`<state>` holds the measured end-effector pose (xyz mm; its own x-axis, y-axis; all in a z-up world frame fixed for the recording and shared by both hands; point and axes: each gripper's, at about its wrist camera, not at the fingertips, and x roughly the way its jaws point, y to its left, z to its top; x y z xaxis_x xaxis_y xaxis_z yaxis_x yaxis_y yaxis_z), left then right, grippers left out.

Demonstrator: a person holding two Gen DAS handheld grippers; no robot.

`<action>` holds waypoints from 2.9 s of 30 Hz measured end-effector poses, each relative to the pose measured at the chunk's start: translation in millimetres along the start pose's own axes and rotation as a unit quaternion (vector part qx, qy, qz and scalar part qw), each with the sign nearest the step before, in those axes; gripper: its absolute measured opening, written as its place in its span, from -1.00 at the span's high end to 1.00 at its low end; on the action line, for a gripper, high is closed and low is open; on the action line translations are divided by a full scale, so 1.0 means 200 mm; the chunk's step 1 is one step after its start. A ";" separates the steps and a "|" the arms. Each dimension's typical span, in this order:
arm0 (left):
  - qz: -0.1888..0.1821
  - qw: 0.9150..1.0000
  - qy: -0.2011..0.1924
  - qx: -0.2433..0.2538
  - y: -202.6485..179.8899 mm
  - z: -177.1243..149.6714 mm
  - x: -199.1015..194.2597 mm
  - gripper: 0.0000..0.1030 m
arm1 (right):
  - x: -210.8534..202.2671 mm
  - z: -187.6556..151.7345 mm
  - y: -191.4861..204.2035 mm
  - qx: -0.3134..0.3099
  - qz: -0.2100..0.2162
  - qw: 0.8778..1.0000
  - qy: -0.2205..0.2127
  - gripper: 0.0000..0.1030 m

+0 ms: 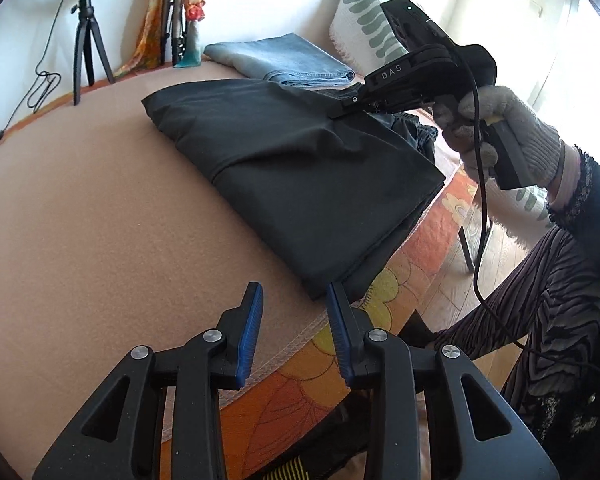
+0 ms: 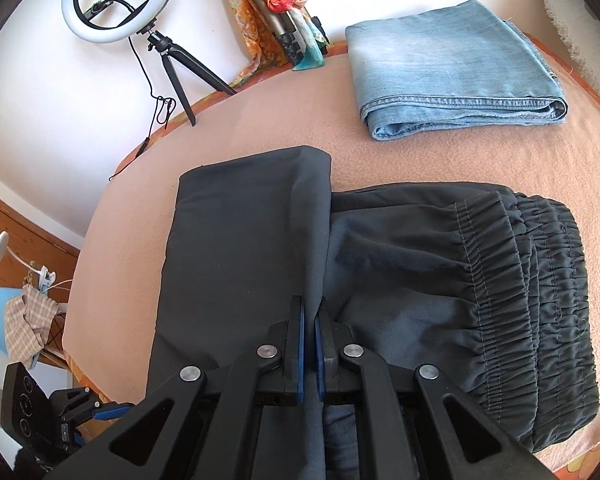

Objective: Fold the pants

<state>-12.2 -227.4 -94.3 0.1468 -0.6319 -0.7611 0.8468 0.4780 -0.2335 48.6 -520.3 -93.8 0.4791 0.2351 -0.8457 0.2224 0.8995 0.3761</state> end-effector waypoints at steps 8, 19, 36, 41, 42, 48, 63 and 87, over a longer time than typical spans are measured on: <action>0.016 1.000 0.011 0.019 -0.05 0.02 0.08 0.40 | -0.05 0.01 0.09 -0.047 -0.064 0.997 -0.018 0.38; -0.008 1.000 -0.011 -0.005 -0.02 0.01 0.11 0.48 | 0.18 0.24 0.69 -0.176 -0.011 0.983 0.045 -0.23; -0.043 0.997 -0.064 0.015 -0.12 0.03 0.00 0.96 | 0.63 0.32 0.76 -0.165 -0.098 0.971 0.143 -0.11; -0.051 0.997 -0.038 0.045 -0.20 -0.05 0.04 1.00 | 0.65 0.35 0.79 -0.164 -0.107 0.971 0.139 -0.08; -0.046 0.997 -0.037 0.052 -0.21 -0.06 0.04 1.00 | 0.63 0.35 0.81 -0.172 -0.110 0.970 0.134 -0.02; -0.053 0.997 -0.053 0.003 -0.05 -0.03 -0.08 0.92 | 0.27 0.26 0.78 -0.168 -0.033 0.983 0.068 0.08; -0.034 0.997 -0.053 -0.046 0.46 0.62 0.04 0.23 | -0.19 -0.69 0.83 -0.115 0.083 0.990 -0.027 0.22; -0.017 0.996 0.019 -0.080 0.71 0.72 0.53 0.24 | 0.03 -0.71 0.87 -0.105 -0.039 0.991 -0.071 0.60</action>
<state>196.8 -313.6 -121.5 0.0977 -0.6271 -0.7728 0.7585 0.5497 -0.3501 -31.4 -309.8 -86.8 0.5855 0.1211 -0.8016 0.0895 0.9731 0.2124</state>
